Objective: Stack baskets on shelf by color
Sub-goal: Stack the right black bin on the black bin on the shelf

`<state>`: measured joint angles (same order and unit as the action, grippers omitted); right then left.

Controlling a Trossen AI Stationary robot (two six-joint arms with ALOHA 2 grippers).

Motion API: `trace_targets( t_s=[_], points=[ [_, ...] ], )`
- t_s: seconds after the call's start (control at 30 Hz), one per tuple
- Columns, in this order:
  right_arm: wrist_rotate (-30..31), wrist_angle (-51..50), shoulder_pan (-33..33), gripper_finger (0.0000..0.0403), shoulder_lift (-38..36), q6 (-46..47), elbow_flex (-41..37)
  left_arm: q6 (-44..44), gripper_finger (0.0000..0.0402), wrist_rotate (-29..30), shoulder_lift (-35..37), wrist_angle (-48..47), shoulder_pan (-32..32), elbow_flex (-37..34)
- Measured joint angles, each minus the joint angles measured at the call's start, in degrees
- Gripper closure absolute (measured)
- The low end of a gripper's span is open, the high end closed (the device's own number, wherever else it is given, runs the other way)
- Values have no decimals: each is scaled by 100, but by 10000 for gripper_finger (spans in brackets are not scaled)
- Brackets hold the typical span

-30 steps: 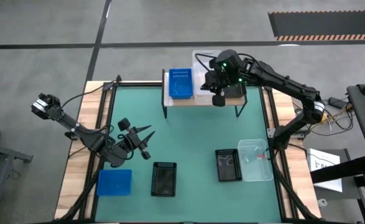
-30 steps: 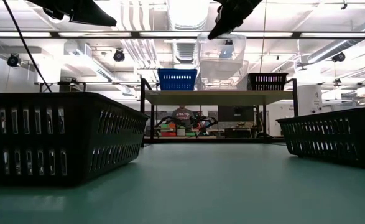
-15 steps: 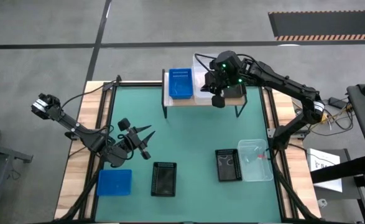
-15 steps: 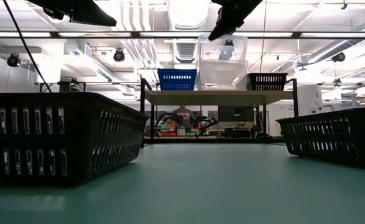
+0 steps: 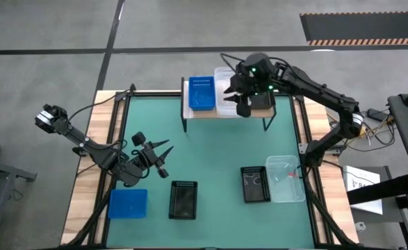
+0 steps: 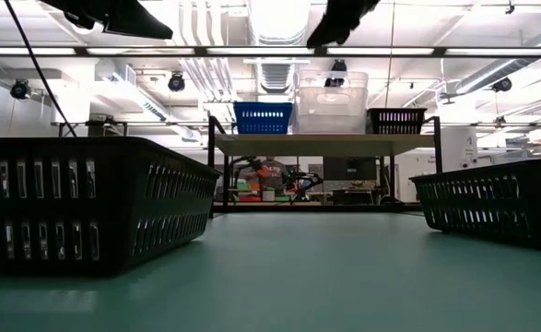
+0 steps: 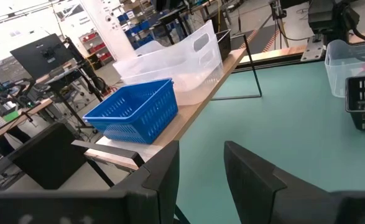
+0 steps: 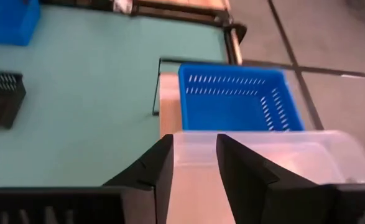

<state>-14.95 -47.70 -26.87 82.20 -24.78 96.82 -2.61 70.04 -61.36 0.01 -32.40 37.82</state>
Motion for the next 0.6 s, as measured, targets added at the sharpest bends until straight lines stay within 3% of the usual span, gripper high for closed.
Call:
trace_targets(
  t_s=[0.13, 0.27, 0.33, 0.5, 0.6],
  points=[
    [-242, 31, 0, 291, -92, 344, 251, -4, 291, -18, -21, 1, 1, -2],
    [-1860, 348, 53, 320, -369, 428, -60, -10, 291, -42, -96, 44, 0, -9],
    [-2241, 594, 213, 339, -565, 420, -420, -17, 291, -64, -147, 203, 0, -9],
    [-1741, 1152, 798, 385, -1118, 377, -1474, -6, 291, -425, -318, 767, 0, -11],
    [-1303, 1285, 1205, 392, -1441, 461, -1919, -9, 291, -668, -471, 1252, -1, 7]
  ],
)
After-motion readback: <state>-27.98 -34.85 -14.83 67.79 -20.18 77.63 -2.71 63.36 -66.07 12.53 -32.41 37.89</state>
